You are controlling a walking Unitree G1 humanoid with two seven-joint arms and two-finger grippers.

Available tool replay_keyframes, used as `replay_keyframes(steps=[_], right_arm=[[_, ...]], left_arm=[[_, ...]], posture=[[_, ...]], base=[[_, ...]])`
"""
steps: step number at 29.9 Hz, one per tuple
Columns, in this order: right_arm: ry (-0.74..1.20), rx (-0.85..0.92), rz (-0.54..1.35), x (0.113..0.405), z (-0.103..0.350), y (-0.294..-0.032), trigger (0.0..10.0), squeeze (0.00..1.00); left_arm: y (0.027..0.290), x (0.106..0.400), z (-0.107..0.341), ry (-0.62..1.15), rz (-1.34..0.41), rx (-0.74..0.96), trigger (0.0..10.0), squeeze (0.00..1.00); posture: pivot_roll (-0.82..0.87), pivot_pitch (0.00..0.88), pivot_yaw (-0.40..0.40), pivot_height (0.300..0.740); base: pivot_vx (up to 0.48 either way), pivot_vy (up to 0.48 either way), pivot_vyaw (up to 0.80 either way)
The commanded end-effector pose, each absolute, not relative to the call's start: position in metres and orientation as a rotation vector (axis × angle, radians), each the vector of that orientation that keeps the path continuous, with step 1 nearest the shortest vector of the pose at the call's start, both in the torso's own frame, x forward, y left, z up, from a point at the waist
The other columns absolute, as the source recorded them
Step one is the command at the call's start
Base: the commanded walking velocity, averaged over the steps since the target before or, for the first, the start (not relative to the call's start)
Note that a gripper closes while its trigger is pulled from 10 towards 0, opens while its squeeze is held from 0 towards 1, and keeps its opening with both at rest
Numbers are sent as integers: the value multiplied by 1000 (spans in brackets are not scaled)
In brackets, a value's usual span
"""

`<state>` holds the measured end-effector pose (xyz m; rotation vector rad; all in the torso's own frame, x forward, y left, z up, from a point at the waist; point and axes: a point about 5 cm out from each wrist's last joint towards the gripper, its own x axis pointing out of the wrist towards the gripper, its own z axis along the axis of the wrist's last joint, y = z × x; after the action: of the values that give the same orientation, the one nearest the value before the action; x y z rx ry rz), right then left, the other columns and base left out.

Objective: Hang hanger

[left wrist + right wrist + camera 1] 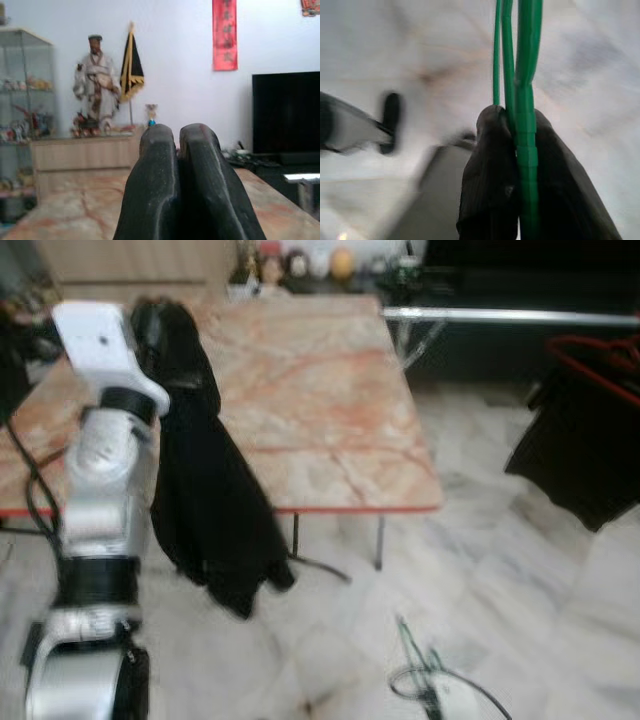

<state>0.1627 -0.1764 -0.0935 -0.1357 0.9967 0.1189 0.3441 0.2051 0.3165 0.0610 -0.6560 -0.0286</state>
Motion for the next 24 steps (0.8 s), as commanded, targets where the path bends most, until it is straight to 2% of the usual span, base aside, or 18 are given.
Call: replay_keyframes(steps=[1,13,19,24], right_arm=[[1018,-146,103,157,-95,-184,10000,0],[1018,-142,102,158,-95,-184,10000,0],[1020,-143,103,158,-95,-183,10000,0],[1024,-150,111,157,-95,-183,10000,0]], left_arm=[[192,343,339,-731,-80,66,10000,0],[193,364,411,-847,-82,83,10000,0],[196,368,423,-857,-62,86,10000,0],[210,370,427,-862,-27,96,10000,0]], posture=[[102,38,22,740],[115,13,34,740],[120,13,35,740],[127,23,32,740]], base=[[371,0,0],[376,0,0],[375,0,0],[376,0,0]])
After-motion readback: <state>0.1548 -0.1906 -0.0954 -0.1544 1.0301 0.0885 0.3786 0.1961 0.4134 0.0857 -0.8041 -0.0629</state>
